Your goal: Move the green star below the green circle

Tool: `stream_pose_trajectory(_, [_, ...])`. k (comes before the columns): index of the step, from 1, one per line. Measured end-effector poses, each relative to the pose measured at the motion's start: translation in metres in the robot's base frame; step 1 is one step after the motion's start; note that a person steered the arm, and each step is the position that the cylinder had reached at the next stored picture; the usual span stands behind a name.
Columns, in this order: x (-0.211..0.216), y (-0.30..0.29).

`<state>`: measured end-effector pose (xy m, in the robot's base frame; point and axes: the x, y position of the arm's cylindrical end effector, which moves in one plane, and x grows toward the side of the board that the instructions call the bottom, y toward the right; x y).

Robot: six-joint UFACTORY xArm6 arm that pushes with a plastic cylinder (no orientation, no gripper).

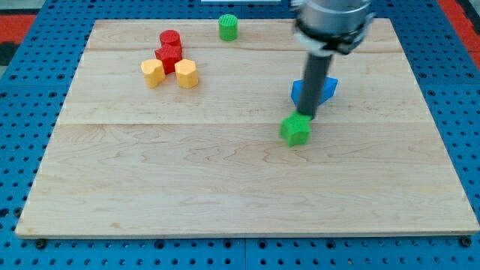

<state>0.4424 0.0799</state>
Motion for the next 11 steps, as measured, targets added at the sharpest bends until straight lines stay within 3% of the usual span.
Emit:
stream_pose_trajectory(1, [0.023, 0.045])
stream_pose_trajectory(2, [0.049, 0.004])
stream_pose_trajectory(3, [0.026, -0.049])
stream_pose_trajectory(5, [0.032, -0.105])
stream_pose_trajectory(6, [-0.025, -0.106])
stream_pose_trajectory(7, [-0.050, -0.086])
stream_pose_trajectory(9, [-0.111, -0.133])
stream_pose_trajectory(11, [-0.123, -0.138])
